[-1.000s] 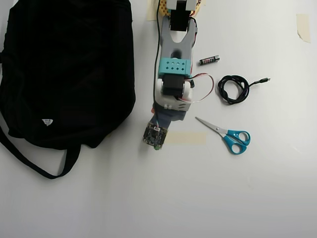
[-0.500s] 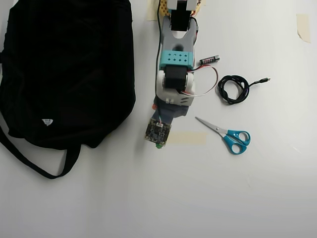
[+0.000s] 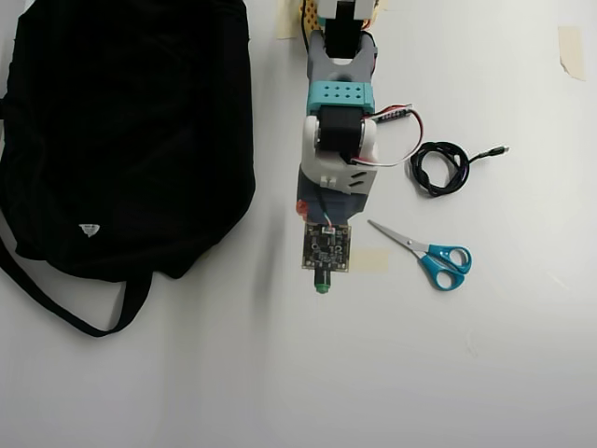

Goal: Put the green marker into the black bag

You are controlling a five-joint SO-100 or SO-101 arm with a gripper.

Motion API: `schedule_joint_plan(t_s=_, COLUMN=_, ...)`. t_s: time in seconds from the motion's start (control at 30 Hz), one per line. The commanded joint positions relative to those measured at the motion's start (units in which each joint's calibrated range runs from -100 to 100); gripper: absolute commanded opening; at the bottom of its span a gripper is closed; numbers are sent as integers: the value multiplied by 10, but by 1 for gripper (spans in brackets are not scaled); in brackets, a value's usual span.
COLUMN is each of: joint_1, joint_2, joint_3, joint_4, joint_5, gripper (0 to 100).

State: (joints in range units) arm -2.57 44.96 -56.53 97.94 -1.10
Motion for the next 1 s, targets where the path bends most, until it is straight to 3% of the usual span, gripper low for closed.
schedule_joint_plan(t_s=0.0, joint_1=0, joint_2=-12, joint_3=-23, joint_4=4, joint_5=3, gripper=2)
schedule_joint_plan(t_s=0.53, joint_1=-3, joint_2=-38, joint_3=13, joint_4=11, joint_5=-2, gripper=2)
schedule_joint_plan(t_s=0.97, joint_1=1, joint_2=-223, joint_3=239, joint_4=6, joint_5=-3, gripper=2)
